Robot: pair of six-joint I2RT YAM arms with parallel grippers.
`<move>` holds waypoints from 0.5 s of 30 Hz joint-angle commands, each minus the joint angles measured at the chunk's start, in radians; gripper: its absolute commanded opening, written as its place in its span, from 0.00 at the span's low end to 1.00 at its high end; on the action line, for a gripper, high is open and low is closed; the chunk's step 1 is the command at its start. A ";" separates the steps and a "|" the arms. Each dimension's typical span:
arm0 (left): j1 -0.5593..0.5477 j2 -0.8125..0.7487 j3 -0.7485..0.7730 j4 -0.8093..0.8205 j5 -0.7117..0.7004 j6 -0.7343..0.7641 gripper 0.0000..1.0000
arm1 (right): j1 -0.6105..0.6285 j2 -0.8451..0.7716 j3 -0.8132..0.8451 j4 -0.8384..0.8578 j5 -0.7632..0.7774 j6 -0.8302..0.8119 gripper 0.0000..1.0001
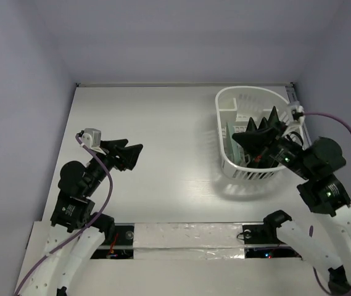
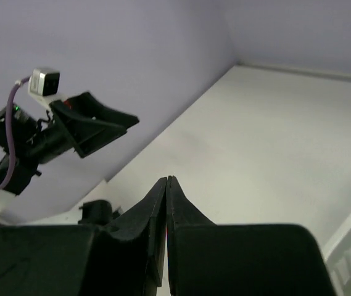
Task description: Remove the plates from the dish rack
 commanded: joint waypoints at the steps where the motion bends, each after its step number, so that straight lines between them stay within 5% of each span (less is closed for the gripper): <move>1: 0.005 0.020 0.043 0.025 0.009 0.025 0.63 | 0.186 0.123 0.098 -0.062 0.223 -0.095 0.07; 9: 0.014 0.013 0.037 0.016 0.005 0.023 0.51 | 0.295 0.310 0.196 -0.170 0.611 -0.197 0.26; 11: 0.014 0.021 0.038 0.011 -0.007 0.020 0.47 | 0.295 0.346 0.212 -0.205 0.691 -0.209 0.21; 12: 0.014 0.024 0.040 0.008 -0.012 0.019 0.41 | 0.295 0.381 0.216 -0.216 0.718 -0.221 0.00; 13: 0.014 0.033 0.041 0.003 -0.029 0.017 0.26 | 0.295 0.401 0.223 -0.242 0.748 -0.226 0.00; 15: 0.025 0.047 0.050 -0.021 -0.047 0.016 0.12 | 0.295 0.458 0.247 -0.267 0.846 -0.238 0.00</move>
